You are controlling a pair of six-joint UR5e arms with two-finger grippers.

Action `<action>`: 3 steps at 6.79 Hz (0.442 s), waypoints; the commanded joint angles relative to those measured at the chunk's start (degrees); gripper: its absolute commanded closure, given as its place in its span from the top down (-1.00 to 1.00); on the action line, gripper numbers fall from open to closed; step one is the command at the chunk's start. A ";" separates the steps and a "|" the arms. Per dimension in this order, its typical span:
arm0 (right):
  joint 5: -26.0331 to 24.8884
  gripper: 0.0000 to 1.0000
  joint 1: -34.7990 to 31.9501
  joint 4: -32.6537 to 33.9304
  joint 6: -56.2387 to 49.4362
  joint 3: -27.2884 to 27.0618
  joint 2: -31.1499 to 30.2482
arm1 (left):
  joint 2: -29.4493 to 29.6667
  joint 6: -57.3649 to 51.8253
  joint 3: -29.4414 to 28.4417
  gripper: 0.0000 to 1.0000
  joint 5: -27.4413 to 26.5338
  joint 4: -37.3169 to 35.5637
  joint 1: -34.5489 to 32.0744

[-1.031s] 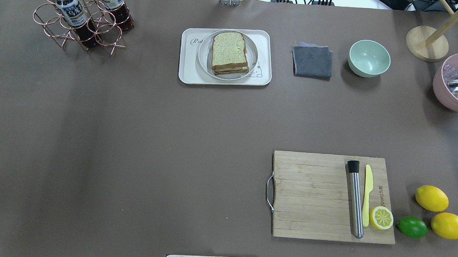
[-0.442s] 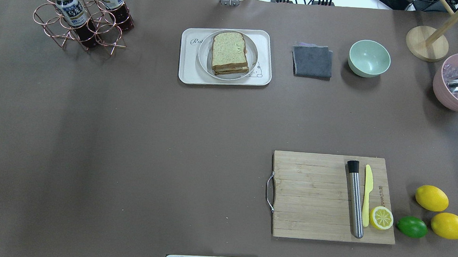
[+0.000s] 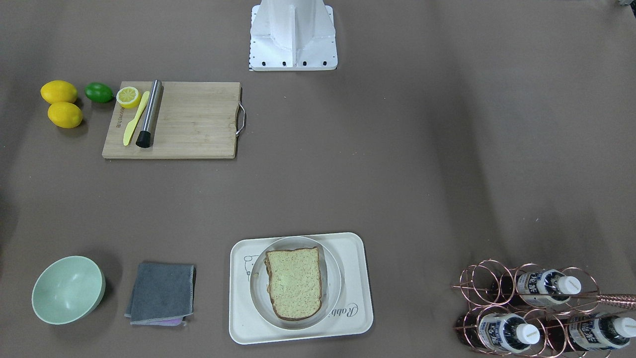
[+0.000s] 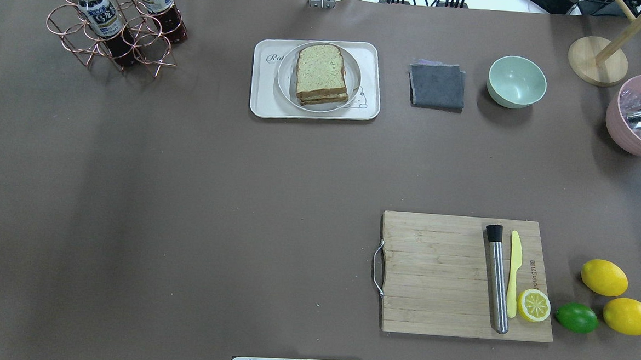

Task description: Make sandwich and place on tray

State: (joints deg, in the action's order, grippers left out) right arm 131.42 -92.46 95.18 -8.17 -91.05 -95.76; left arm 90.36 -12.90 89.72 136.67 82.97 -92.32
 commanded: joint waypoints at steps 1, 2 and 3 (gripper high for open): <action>0.50 1.00 0.00 0.09 0.26 0.78 0.31 | -0.01 0.33 -0.07 0.96 -0.09 0.08 0.30; 2.85 1.00 0.00 0.09 0.35 0.87 0.31 | -0.01 0.24 -0.16 0.96 0.00 0.08 0.30; 3.31 1.00 -0.09 0.00 0.26 1.04 0.22 | -0.01 0.24 -0.16 0.96 0.00 0.08 0.30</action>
State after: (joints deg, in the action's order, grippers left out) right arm 133.64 -92.48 95.24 -7.88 -90.21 -95.50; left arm 90.35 -12.64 89.60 136.64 83.05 -92.04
